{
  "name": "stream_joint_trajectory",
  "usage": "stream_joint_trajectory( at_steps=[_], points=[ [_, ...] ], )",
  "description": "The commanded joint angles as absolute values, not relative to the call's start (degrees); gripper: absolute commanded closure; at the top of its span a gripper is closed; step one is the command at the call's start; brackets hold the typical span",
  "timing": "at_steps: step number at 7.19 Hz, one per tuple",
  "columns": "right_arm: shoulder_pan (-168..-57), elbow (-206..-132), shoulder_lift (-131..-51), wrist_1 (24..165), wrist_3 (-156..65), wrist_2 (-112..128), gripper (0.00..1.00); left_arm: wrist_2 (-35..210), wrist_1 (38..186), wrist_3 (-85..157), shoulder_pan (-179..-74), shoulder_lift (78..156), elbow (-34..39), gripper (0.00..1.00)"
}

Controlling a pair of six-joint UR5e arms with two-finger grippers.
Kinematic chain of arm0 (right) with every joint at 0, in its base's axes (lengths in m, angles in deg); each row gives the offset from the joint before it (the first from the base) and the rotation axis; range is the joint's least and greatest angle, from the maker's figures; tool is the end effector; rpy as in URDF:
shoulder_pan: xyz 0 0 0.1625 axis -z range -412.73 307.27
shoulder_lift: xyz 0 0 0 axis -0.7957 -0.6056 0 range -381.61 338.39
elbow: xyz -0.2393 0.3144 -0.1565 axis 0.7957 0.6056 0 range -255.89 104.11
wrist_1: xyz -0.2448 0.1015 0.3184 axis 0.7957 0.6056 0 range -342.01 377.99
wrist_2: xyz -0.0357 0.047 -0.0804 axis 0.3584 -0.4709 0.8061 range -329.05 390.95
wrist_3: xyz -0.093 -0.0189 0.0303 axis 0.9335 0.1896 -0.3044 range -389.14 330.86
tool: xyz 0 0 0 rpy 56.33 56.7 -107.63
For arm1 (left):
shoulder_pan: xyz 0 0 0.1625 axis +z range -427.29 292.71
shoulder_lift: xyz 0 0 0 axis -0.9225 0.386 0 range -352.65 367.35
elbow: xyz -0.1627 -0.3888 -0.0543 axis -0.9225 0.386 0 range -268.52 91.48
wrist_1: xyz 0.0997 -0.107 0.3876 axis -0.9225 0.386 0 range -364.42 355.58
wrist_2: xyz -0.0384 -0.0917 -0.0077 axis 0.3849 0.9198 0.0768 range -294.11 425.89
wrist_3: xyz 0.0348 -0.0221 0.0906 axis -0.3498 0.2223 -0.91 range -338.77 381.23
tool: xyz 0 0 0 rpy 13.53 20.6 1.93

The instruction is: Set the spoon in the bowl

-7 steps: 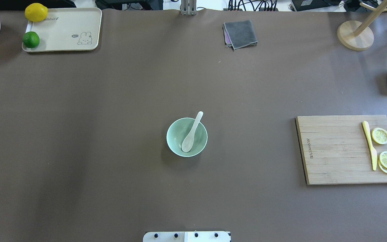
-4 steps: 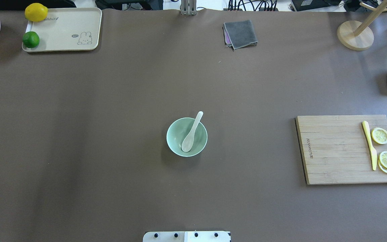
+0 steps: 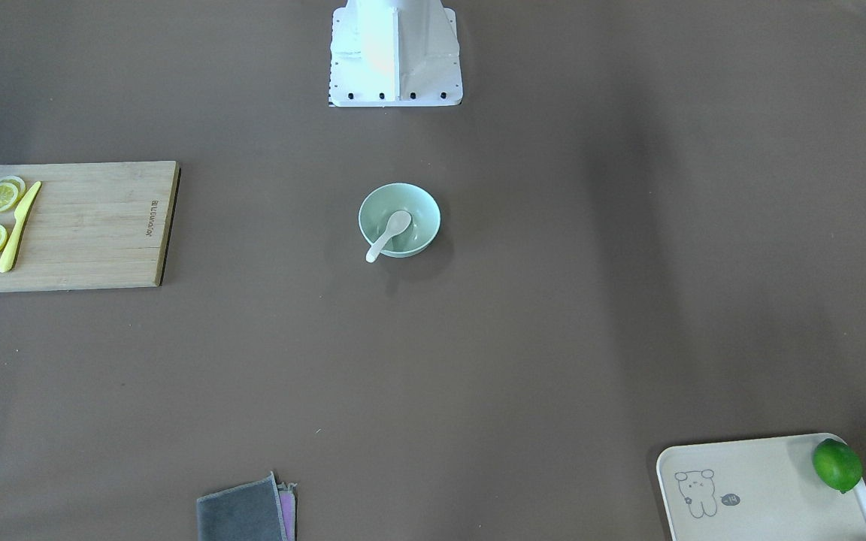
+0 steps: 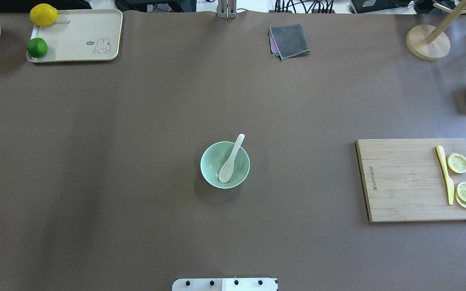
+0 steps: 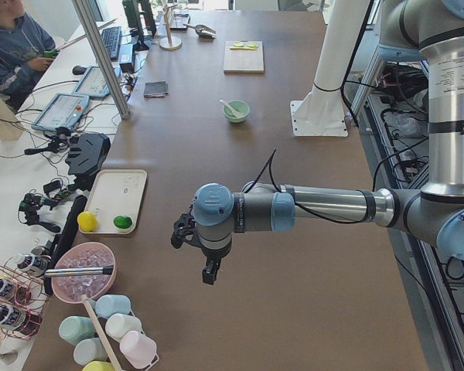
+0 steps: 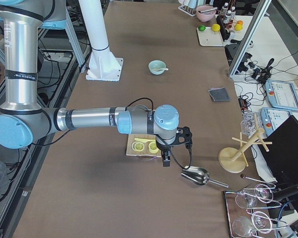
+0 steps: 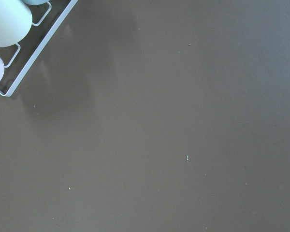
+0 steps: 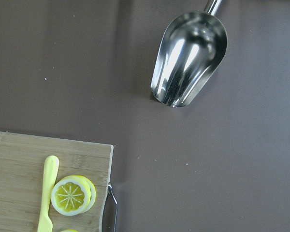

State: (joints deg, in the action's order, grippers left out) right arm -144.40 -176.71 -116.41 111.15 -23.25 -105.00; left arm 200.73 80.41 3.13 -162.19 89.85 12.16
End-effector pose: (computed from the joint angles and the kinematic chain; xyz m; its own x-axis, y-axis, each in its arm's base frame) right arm 0.0750 -0.4556 0.6090 0.6954 -0.1180 0.7089 0.0424 0.9915 0.1234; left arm -0.0998 -0.4265 0.6361 0.6961 0.2287 -0.6806 -0.1378 0.9729 0.1859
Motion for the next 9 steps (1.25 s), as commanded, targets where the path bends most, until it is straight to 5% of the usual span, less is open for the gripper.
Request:
stream_joint_trajectory(
  at_steps=[1,9],
  points=[
    [-144.4,-176.52,-116.44,111.07,-23.25,-105.11,0.0,200.62,80.57,3.12,-162.3,89.26,12.29,0.02],
    [-144.4,-176.34,-116.53,111.15,-23.25,-104.93,0.0,206.47,82.94,3.3,-162.3,89.0,10.62,0.02]
  ],
)
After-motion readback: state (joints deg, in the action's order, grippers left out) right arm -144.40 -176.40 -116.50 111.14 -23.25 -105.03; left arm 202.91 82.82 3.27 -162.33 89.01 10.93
